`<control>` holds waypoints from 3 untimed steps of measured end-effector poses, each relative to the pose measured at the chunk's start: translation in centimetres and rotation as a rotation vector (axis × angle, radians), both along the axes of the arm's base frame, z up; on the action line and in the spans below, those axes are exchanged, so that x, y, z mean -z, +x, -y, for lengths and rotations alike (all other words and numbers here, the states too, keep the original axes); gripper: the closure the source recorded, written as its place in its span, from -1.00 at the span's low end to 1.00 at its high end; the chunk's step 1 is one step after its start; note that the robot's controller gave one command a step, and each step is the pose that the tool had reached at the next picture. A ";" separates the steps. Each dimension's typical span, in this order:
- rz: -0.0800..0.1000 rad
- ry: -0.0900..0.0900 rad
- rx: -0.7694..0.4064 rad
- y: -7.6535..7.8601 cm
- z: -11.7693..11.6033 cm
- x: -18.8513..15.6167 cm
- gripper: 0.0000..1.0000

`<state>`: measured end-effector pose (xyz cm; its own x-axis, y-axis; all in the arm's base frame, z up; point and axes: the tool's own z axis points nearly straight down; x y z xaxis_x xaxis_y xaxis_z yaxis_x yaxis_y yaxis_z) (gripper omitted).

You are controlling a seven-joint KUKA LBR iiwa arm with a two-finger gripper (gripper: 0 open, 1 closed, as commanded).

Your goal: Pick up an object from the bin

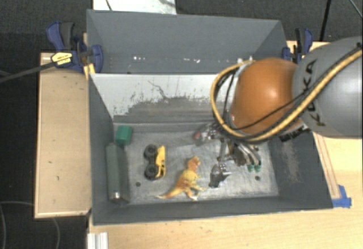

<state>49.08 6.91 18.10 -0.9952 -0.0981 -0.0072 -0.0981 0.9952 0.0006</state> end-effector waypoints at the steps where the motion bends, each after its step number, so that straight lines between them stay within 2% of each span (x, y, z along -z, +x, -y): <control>1: -0.003 -0.001 -0.305 -0.4 -4.6 1.9 -1.00; 2: -0.008 -0.002 -0.344 -1.0 -2.7 7.1 -1.00; 3: -0.003 -0.003 -0.595 -1.0 -3.9 9.5 -1.00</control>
Offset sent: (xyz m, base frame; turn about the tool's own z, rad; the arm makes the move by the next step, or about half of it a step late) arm -0.0103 0.0279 -0.0692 -0.3471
